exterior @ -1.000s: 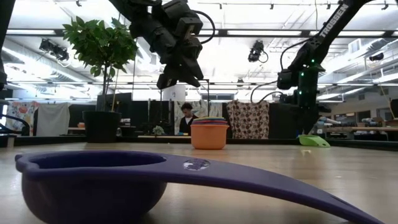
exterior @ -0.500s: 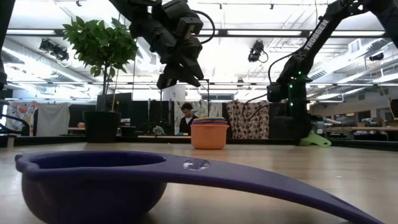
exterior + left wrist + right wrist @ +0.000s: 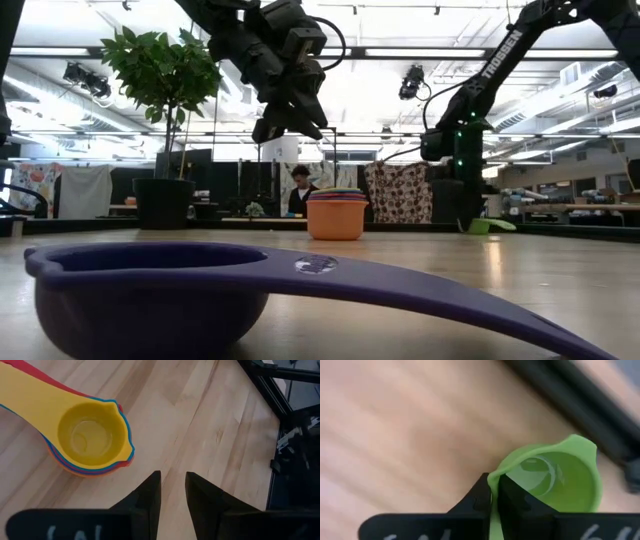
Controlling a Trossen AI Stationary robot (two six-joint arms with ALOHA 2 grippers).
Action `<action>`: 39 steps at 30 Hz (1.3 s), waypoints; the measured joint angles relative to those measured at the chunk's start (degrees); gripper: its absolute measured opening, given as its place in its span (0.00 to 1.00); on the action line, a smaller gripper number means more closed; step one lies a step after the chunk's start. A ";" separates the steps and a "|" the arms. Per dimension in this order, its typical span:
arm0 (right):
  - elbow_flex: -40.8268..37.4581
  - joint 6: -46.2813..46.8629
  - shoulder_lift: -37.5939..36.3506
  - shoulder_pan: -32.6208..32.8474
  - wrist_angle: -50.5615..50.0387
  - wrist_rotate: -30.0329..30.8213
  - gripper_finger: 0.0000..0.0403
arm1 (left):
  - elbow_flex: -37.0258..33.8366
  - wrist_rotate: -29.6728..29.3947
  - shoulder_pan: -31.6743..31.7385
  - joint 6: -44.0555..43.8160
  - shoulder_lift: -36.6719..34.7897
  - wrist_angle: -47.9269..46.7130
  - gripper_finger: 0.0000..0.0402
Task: Nest measuring cups in basket
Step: Stack the green measuring cup on top of the yellow measuring cup
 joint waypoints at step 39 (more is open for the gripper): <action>-0.25 -54.64 -2.50 43.95 -10.38 -16.37 0.04 | -0.07 2.98 -0.05 3.37 0.00 -0.18 0.23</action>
